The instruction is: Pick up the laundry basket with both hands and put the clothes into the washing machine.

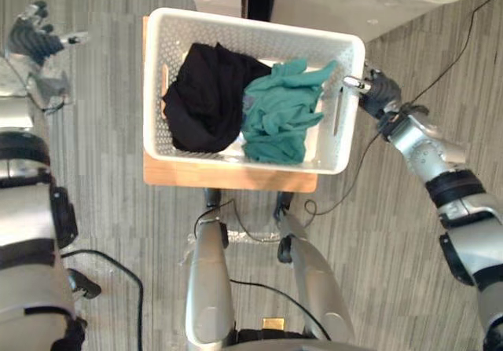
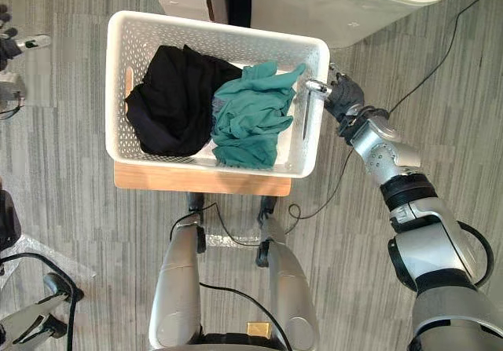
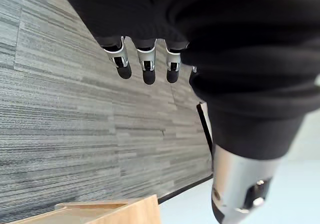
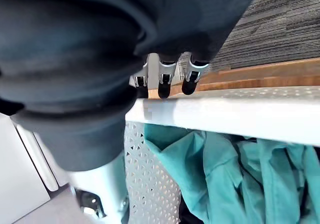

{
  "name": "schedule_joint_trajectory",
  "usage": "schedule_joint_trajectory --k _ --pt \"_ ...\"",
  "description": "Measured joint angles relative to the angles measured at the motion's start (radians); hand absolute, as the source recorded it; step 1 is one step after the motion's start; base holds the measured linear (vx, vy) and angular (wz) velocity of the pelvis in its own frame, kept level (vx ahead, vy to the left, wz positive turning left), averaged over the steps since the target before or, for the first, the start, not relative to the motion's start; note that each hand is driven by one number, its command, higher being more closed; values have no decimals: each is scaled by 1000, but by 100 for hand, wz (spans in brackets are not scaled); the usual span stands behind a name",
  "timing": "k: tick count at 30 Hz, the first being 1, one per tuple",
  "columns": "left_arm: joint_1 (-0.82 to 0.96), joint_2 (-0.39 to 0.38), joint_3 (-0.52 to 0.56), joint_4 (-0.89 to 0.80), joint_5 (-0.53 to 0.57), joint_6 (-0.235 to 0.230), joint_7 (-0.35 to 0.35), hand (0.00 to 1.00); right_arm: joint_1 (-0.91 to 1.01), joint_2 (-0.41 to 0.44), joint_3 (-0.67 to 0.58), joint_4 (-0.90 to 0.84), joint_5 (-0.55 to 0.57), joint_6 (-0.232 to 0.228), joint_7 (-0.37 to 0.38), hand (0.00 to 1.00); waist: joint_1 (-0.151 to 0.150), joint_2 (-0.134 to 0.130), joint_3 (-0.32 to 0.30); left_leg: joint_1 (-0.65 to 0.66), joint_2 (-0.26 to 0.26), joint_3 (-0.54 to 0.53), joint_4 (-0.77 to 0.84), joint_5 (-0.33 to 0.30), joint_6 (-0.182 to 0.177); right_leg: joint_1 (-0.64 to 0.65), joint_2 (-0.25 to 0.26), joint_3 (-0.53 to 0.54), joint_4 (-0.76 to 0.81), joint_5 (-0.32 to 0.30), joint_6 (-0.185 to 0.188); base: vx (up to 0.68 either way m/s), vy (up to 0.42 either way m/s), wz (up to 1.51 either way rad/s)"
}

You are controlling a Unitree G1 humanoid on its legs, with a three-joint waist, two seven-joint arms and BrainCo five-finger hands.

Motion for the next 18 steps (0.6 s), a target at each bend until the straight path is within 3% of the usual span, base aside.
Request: schedule_joint_trajectory --k 5,7,10,11,18 --pt "21 10 27 0 -273 29 -3 0 0 13 17 0 -42 4 -3 0 -1 1 -1 4 1 3 -14 12 5 10 4 -3 -22 14 -18 8 -24 -1" --pt "25 12 12 -1 -318 30 -7 0 0 12 41 1 -75 8 -4 0 -2 1 -1 7 1 2 -22 18 3 11 5 -4 -25 15 -20 15 -16 1" --pt "46 36 -111 -9 -316 30 -36 0 -2 9 99 9 -139 40 5 0 -2 1 -1 15 4 2 -32 21 1 18 10 -5 -30 16 -20 51 -37 0" --pt "49 50 -203 -27 -314 30 -59 0 -3 2 142 22 -163 52 21 0 1 1 -1 15 6 0 -33 21 1 19 12 -7 -31 16 -20 40 -21 1" --pt "64 65 -657 -94 -214 17 -148 0 -58 -38 273 57 -199 43 65 0 -3 0 -2 15 5 0 -38 22 2 20 11 -8 -33 16 -20 37 -10 1"
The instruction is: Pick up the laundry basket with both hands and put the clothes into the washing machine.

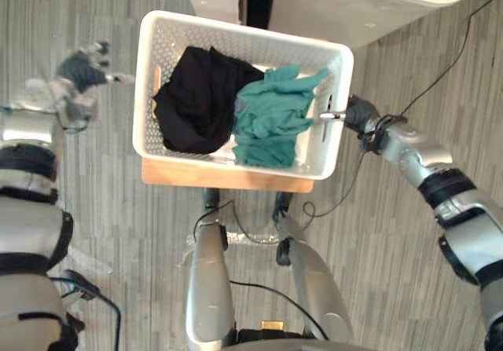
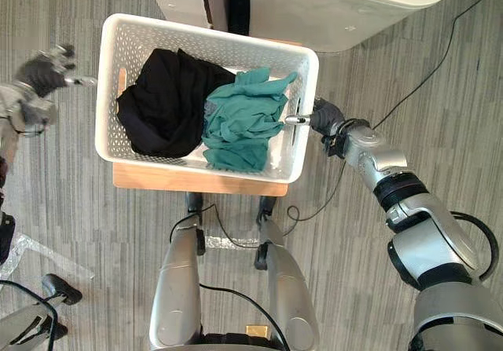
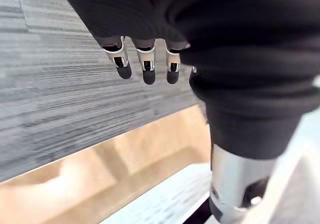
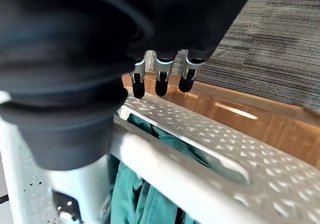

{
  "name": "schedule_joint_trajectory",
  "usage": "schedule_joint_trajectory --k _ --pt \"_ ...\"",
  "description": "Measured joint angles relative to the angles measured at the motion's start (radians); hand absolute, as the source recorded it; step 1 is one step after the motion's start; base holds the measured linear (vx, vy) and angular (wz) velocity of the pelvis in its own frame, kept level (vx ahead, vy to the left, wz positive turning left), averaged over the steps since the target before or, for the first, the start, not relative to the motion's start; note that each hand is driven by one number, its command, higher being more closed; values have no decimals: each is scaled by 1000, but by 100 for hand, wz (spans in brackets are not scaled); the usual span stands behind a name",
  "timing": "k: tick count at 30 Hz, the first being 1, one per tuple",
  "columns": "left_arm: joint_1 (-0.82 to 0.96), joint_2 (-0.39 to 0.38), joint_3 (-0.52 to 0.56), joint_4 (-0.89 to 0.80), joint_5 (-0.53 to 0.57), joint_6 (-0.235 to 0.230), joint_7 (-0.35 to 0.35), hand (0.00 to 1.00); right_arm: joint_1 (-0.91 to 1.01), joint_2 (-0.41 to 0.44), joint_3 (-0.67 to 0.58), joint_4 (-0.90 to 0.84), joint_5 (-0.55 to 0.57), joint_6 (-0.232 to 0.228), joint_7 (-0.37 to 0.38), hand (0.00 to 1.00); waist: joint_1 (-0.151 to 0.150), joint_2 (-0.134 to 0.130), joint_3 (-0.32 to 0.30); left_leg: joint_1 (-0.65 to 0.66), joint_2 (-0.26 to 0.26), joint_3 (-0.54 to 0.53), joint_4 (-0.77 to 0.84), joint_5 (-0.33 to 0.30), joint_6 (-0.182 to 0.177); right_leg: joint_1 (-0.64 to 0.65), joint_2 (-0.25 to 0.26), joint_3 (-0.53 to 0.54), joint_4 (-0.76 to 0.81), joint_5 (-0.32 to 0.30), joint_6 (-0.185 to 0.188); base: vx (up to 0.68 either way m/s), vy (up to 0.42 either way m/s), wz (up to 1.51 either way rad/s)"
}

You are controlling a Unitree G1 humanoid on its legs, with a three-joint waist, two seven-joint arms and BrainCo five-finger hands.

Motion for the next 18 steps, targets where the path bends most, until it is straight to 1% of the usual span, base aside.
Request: schedule_joint_trajectory --k 1,2,3,6,7,8,11,13,14,17,18 --pt "0 -1 -48 4 30 0 -5 0 -6 -2 8 7 0 -1 1 0 0 -1 0 2 -1 -1 -5 4 0 0 0 -1 0 1 0 42 -14 4" --pt "-3 2 -73 2 51 -2 -5 0 -9 -8 12 18 -1 -2 3 0 1 -1 0 2 -2 -2 -7 5 0 0 -1 -3 0 1 -1 55 -19 5" --pt "-6 -1 -163 -1 107 -12 -11 0 -22 -20 49 33 -2 -1 11 0 3 -1 -2 4 -4 -4 -13 7 1 0 -1 -4 0 1 -1 47 -14 5" --pt "-5 -30 -251 0 122 -13 -11 0 -25 -21 53 49 -4 -4 21 0 2 -1 -2 2 -7 -6 -13 8 1 -2 -3 -6 0 1 0 40 -3 3" --pt "-7 -36 -279 -1 114 -22 -5 0 -30 -22 58 60 -3 -7 24 0 1 -1 -2 0 -9 -5 -13 9 3 -5 -5 -5 1 1 0 31 2 0" --pt "-19 -35 -304 2 98 -18 -9 0 -39 -22 73 62 -3 -9 23 0 0 0 -2 0 -9 -5 -13 9 3 -5 -7 -4 3 1 0 31 1 0" --pt "-27 -34 -325 1 82 -21 -8 0 -40 -31 76 67 -3 -9 23 0 2 0 -2 -6 -13 1 -12 10 4 -17 -12 1 8 3 2 5 1 -1" --pt "-54 -30 -364 -1 117 -24 -10 0 -41 -34 80 67 -3 -15 24 0 1 0 -2 -14 -15 2 -6 10 5 -23 -15 3 9 8 10 0 0 0" --pt "-56 -30 -376 -1 118 -28 -9 0 -43 -35 83 68 -3 -18 23 0 2 0 -2 -15 -15 4 -5 10 5 -25 -16 5 10 8 10 0 0 0" --pt "-63 -26 -380 0 114 -30 -8 0 -47 -36 88 70 -3 -24 24 0 2 0 -2 -25 -15 4 2 10 5 -36 -16 6 16 8 10 4 -3 -1" --pt "-64 -23 -367 2 114 -31 -7 0 -50 -37 88 70 -3 -27 24 0 1 0 -2 -31 -15 3 6 10 5 -40 -16 6 16 9 9 0 0 0"
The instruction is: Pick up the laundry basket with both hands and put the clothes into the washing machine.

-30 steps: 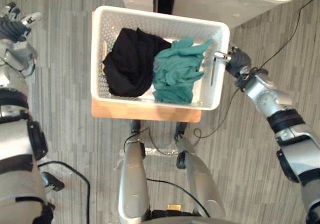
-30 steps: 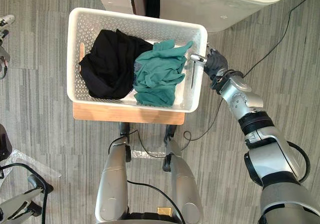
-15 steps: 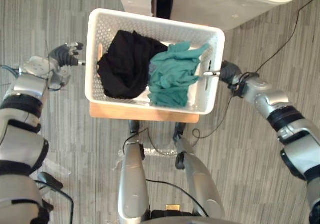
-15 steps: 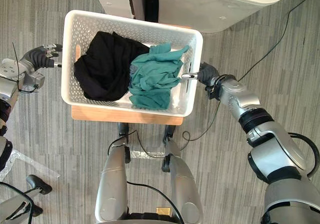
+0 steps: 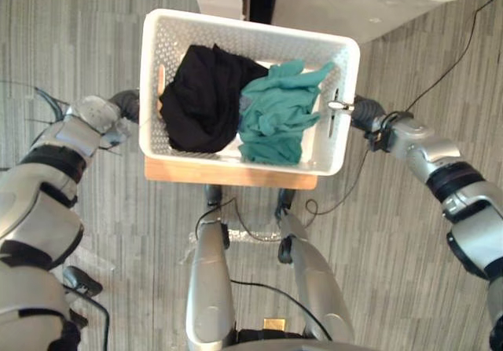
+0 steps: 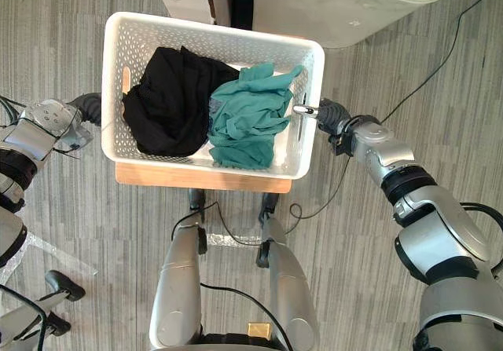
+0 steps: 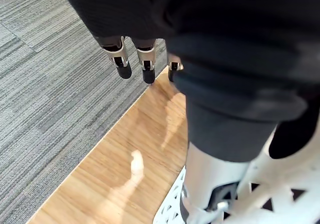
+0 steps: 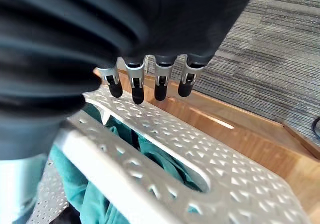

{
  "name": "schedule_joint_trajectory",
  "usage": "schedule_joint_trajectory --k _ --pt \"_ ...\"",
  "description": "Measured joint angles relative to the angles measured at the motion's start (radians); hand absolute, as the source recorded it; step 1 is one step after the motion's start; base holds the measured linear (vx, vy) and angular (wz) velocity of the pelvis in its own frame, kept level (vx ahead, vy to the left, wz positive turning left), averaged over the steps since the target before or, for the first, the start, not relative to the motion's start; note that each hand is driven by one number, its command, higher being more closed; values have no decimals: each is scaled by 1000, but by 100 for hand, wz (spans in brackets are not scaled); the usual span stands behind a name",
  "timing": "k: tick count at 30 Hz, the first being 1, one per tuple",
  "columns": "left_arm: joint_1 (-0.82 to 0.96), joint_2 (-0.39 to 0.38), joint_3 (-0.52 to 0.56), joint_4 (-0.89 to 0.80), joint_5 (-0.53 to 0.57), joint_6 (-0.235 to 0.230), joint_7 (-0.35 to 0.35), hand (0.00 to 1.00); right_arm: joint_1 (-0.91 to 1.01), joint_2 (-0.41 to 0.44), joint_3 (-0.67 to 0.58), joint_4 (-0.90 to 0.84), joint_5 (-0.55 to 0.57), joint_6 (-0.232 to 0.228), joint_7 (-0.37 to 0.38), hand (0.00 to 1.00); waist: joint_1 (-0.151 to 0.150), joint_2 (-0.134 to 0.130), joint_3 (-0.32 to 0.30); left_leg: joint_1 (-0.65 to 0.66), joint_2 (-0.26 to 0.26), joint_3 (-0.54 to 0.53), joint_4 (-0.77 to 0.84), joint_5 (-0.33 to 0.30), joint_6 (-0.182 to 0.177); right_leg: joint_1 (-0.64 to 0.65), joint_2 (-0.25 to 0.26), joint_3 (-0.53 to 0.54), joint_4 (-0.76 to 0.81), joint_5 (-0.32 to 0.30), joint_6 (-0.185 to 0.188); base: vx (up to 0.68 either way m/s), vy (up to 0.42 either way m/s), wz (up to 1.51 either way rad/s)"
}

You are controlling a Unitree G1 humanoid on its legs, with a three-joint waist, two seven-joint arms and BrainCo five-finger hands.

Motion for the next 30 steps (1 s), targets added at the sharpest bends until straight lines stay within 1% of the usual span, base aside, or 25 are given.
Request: schedule_joint_trajectory --k 1,2,3,4,6,9,11,12,13,14,15,16,17,18,19,20,22,24,27,30 --pt "3 0 35 9 0 0 1 0 -3 -1 0 0 0 0 0 0 0 0 0 -3 0 0 0 0 0 -3 0 0 0 2 3 0 0 0" --pt "9 -3 116 25 0 -1 4 0 -6 -2 -3 0 0 -1 2 0 -1 0 0 -8 0 1 1 2 3 -9 0 1 0 4 2 0 0 0" --pt "12 -4 172 37 1 -2 5 0 -6 -2 -5 -1 0 -2 3 0 -2 0 0 -9 1 2 -2 2 3 -11 0 2 -1 4 2 0 0 0" --pt "12 -3 285 64 1 -2 9 0 -6 1 -9 -4 0 -4 5 0 -5 0 0 -9 1 5 -9 2 3 -11 0 2 -7 5 1 0 0 0" --pt "12 14 413 91 1 1 26 0 -4 8 -21 -5 -1 -5 15 0 -5 0 0 -1 1 16 -21 12 7 -10 1 8 -15 11 -8 30 -27 -7" --pt "10 39 493 95 -2 2 22 0 4 25 -49 -8 -4 -8 16 0 -6 1 -1 7 3 27 -24 14 5 -9 2 15 -18 13 -10 44 -26 -9" --pt "12 51 504 77 -13 4 16 0 15 28 -60 -13 -8 -8 15 0 -4 2 0 10 3 29 -26 14 5 -6 2 16 -20 13 -10 31 -15 -2" --pt "27 78 492 13 -41 7 -2 0 26 24 -75 -31 -14 -7 15 0 0 2 0 11 3 28 -25 15 5 -3 2 11 -22 16 -12 36 -13 1" --pt "61 124 451 -111 -57 3 -12 0 41 7 -86 -57 -24 3 16 0 7 3 0 11 2 28 -24 15 6 -3 1 11 -22 16 -12 35 -10 2" --pt "70 145 427 -159 -67 -3 -24 0 47 -3 -87 -66 -27 6 16 0 11 3 0 11 1 28 -24 15 6 -2 0 10 -22 16 -12 39 0 3" --pt "79 177 360 -254 -97 -17 -42 0 71 -36 -83 -89 -36 11 18 0 28 7 0 14 0 27 -22 14 6 2 -2 10 -21 16 -12 33 6 4" --pt "79 186 326 -270 -113 -24 -48 0 77 -42 -80 -88 -36 12 19 0 32 10 -1 17 -1 26 -22 14 6 6 -3 9 -21 16 -12 36 11 9" --pt "75 192 260 -276 -133 -34 -56 0 82 -51 -74 -87 -36 15 19 0 34 19 -6 18 -3 23 -22 14 6 9 -5 7 -19 16 -12 21 12 6" --pt "75 195 211 -275 -165 -33 -64 0 82 -63 -55 -88 -34 14 19 0 34 28 -10 18 -4 24 -21 14 6 8 -7 6 -17 16 -11 14 11 6" --pt "76 199 185 -277 -179 -32 -65 0 83 -68 -45 -88 -33 12 19 0 34 31 -11 18 -5 24 -21 14 6 8 -8 6 -16 16 -11 0 0 0" --pt "78 221 139 -291 -215 -31 -69 0 88 -71 -40 -91 -30 8 19 0 36 36 -12 18 -5 26 -22 14 7 8 -9 5 -16 16 -11 0 0 0" --pt "77 260 92 -335 -252 -30 -69 0 106 -81 -37 -116 -18 3 19 0 34 39 -12 18 -5 30 -24 14 7 7 -10 5 -16 16 -11 0 0 0" --pt "79 305 30 -424 -311 -31 -77 0 114 -116 1 -148 -12 -2 19 0 34 46 -13 17 -5 33 -24 15 8 7 -12 3 -16 16 -11 0 0 0" --pt "79 328 -21 -487 -364 -31 -93 0 117 -154 38 -168 -9 -9 21 0 36 59 -20 17 -8 33 -25 17 10 7 -14 2 -16 16 -11 36 -7 2" --pt "80 379 -69 -530 -355 -36 -109 0 118 -171 65 -180 7 -19 21 0 34 63 -20 18 -8 35 -24 17 10 7 -14 4 -16 16 -11 35 -10 -2"
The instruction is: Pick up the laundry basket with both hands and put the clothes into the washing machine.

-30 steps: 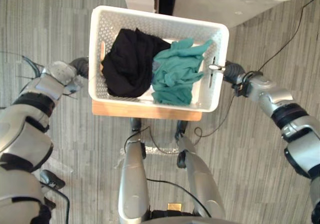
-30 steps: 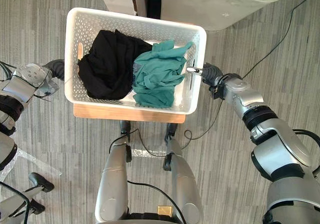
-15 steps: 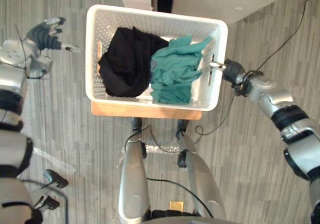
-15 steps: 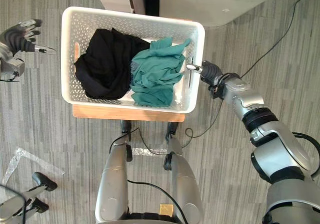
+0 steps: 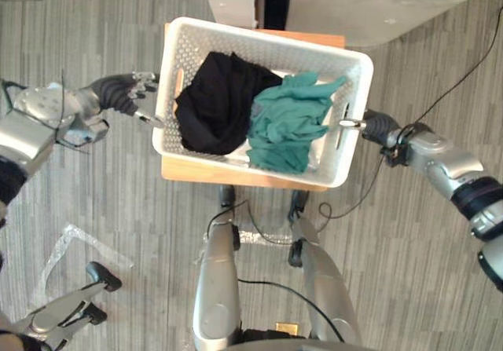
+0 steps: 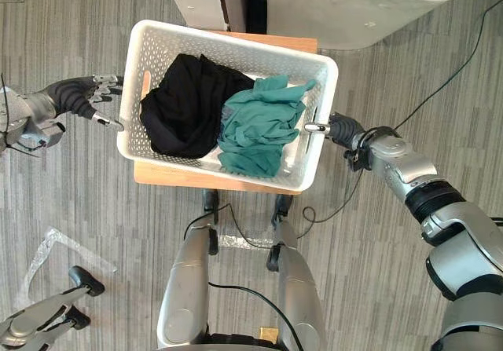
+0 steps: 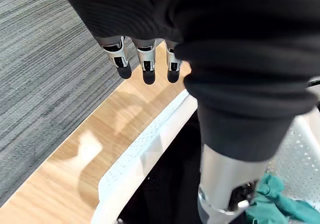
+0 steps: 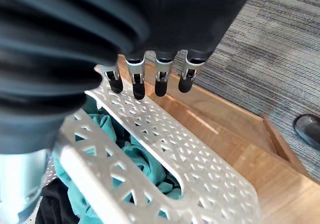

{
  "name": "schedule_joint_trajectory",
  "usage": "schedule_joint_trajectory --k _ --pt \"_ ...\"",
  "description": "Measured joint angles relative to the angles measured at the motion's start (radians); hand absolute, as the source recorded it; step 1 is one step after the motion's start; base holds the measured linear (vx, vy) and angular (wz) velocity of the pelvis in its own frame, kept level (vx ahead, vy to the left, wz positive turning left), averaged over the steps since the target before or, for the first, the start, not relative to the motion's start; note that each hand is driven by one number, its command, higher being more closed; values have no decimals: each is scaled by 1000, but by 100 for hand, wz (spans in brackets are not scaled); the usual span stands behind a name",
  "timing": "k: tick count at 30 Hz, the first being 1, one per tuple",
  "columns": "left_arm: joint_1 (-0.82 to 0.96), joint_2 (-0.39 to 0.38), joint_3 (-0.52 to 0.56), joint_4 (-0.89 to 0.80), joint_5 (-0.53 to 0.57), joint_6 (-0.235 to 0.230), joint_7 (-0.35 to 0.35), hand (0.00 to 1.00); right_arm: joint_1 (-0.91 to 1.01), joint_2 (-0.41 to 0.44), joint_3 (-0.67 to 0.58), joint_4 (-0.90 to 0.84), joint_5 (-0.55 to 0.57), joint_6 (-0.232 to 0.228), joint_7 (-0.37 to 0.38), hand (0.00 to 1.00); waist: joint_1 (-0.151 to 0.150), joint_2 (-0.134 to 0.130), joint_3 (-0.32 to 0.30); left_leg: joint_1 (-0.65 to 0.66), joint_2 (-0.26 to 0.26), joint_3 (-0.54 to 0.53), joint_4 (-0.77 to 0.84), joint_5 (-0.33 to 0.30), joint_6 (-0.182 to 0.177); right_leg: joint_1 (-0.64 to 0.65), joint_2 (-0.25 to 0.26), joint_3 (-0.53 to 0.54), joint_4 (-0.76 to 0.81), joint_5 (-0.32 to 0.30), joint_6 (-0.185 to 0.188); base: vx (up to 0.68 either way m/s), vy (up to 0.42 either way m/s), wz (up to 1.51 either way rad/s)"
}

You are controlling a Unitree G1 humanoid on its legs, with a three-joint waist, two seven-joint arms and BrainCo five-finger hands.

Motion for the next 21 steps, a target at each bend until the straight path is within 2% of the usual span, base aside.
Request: schedule_joint_trajectory --k 5,9,15,19,21 --pt "30 12 -84 -3 75 -20 2 0 6 -14 13 -15 0 -1 0 0 -2 16 -8 1 1 3 0 0 0 -1 0 7 0 0 1 0 0 0" --pt "26 10 -145 4 83 -21 9 0 6 -16 34 -15 -1 -2 -1 0 -3 19 -10 3 2 8 -3 0 0 -1 1 12 0 3 5 2 -1 -2" --pt "0 -56 -154 86 126 -22 51 0 0 -16 50 -15 0 -1 -4 0 -8 19 -10 3 3 11 -2 0 0 -3 0 16 0 5 7 0 0 0" --pt "0 -164 -81 238 217 -22 75 0 -5 -5 42 -4 -2 -1 -7 0 -8 19 -10 0 3 12 -4 0 0 -6 1 17 1 5 7 0 0 0" --pt "-1 -223 43 327 239 -21 75 0 -15 25 23 26 -2 -1 -11 0 -7 19 -11 2 5 20 -11 0 0 -8 1 21 2 9 11 3 -25 -3"
